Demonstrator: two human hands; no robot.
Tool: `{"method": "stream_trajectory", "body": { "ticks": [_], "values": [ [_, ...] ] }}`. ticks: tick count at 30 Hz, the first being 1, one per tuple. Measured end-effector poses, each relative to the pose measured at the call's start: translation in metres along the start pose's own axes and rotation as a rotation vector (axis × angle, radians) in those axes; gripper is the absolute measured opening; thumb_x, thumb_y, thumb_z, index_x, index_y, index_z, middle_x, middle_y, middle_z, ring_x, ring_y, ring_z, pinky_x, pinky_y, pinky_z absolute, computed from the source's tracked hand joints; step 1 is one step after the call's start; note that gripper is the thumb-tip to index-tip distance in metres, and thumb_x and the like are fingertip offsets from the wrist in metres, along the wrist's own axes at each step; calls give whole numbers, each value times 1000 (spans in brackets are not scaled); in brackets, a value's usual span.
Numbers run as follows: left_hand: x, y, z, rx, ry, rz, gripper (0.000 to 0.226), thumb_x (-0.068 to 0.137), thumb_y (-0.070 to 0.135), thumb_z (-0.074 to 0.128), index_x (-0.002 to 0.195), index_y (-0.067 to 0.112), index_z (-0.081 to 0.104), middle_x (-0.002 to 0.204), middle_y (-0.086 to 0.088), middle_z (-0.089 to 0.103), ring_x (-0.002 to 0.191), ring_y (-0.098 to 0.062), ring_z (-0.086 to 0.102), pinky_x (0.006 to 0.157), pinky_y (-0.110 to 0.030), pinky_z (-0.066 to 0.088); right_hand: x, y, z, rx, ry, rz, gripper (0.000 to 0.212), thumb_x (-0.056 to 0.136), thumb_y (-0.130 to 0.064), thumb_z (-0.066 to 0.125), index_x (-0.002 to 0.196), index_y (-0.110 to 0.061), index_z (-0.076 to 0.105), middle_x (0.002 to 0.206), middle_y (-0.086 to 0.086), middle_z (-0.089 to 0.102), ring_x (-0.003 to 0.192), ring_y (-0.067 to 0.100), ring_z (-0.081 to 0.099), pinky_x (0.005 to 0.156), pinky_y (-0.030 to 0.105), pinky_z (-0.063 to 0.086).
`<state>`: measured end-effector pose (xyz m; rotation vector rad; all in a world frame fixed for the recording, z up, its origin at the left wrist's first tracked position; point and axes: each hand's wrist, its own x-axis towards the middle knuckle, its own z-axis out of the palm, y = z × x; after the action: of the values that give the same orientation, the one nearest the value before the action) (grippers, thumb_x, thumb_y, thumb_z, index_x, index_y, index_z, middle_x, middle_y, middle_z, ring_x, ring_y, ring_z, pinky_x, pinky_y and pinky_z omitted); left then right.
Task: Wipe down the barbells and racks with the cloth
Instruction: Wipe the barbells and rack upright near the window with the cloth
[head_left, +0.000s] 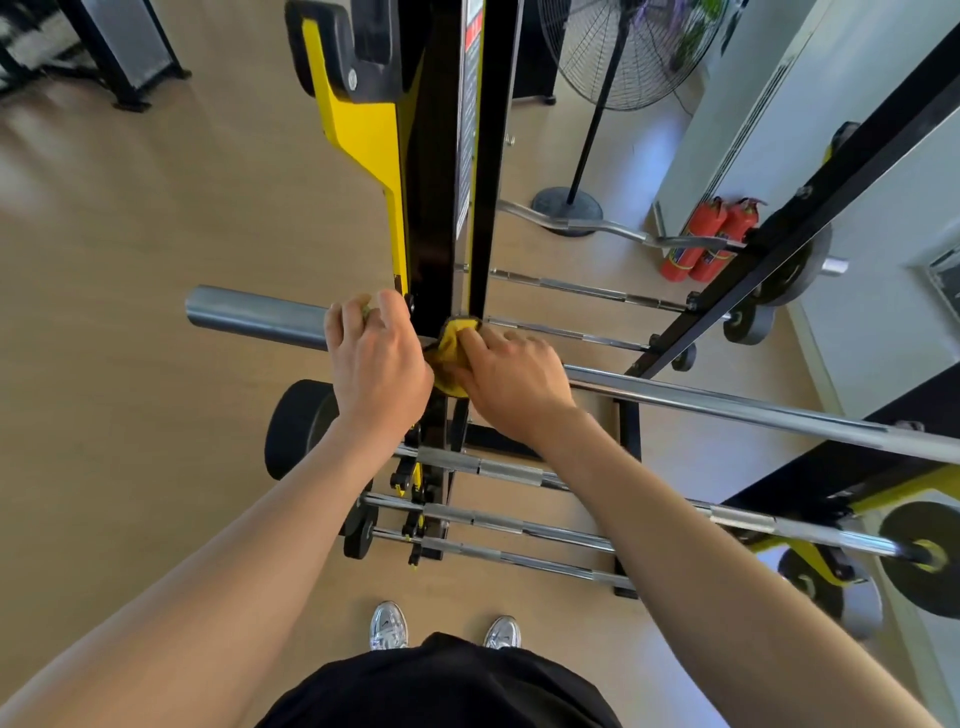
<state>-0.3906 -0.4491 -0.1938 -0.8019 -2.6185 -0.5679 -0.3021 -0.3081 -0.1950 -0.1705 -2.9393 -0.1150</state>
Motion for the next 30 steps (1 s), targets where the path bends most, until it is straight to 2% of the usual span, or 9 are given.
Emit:
{"method": "stream_trajectory", "body": {
  "ticks": [2, 5, 10, 14, 18, 22, 26, 28, 30],
  "values": [
    [-1, 1, 0, -6, 4, -16, 23, 91, 10, 45, 113, 8, 49, 94, -14, 69, 107, -36, 59, 107, -54, 41, 5, 10, -1, -28, -75, -89, 36, 106, -44, 52, 131, -18, 45, 113, 5, 66, 91, 24, 69, 71, 38, 57],
    [-1, 1, 0, -17, -10, -32, 25, 90, 7, 57, 113, 8, 49, 95, -14, 68, 106, -36, 59, 106, -55, 43, 18, 16, -12, 0, -228, -118, 43, 105, -54, 49, 128, -17, 46, 95, -1, 65, 76, 18, 64, 69, 35, 54],
    [-1, -2, -1, -18, -34, -16, 31, 91, 12, 68, 114, 9, 47, 97, -13, 68, 105, -34, 61, 106, -53, 44, 51, 24, -28, 559, -613, 233, 73, 103, -74, 20, 109, -14, 62, 95, 4, 65, 87, 19, 64, 84, 38, 47],
    [-1, -4, -4, -43, -26, 7, 24, 89, 7, 58, 111, 9, 48, 94, -13, 67, 102, -34, 61, 105, -52, 44, 30, 19, -15, 338, -359, 173, 62, 106, -69, 24, 99, -18, 60, 87, 1, 67, 77, 19, 67, 76, 40, 55],
    [0, -6, -1, -42, -14, 15, 27, 88, 6, 64, 110, 9, 49, 92, -12, 66, 98, -32, 61, 104, -50, 45, -29, 43, 4, -56, -29, -68, 43, 106, -54, 47, 135, -22, 46, 109, -1, 66, 86, 18, 67, 73, 36, 56],
    [0, -6, 1, -47, -3, 1, 26, 87, 4, 64, 109, 9, 50, 90, -10, 66, 97, -31, 60, 103, -49, 45, -1, 43, -15, 121, -289, 174, 64, 102, -74, 21, 105, -22, 58, 82, -4, 61, 64, 9, 55, 63, 34, 41],
    [0, -7, 2, -58, -6, 10, 29, 87, 6, 67, 109, 11, 49, 92, -9, 65, 100, -30, 59, 105, -49, 43, 46, 57, -24, 437, -731, 328, 55, 111, -51, 18, 119, -17, 60, 113, 8, 65, 85, 12, 57, 87, 38, 40],
    [1, -6, 2, -57, -2, 6, 28, 88, 5, 65, 109, 12, 49, 92, -9, 65, 101, -30, 59, 105, -49, 43, 51, 48, -23, 365, -707, 311, 39, 113, -41, 28, 113, -16, 58, 110, 9, 64, 86, 17, 60, 84, 39, 45],
    [1, -6, 3, -61, 14, 6, 23, 89, 2, 58, 109, 10, 49, 88, -10, 66, 101, -32, 59, 104, -50, 43, 34, 17, -12, 210, -393, 293, 37, 111, -43, 34, 105, -16, 59, 93, 4, 66, 77, 21, 63, 70, 38, 49]
  ]
}}
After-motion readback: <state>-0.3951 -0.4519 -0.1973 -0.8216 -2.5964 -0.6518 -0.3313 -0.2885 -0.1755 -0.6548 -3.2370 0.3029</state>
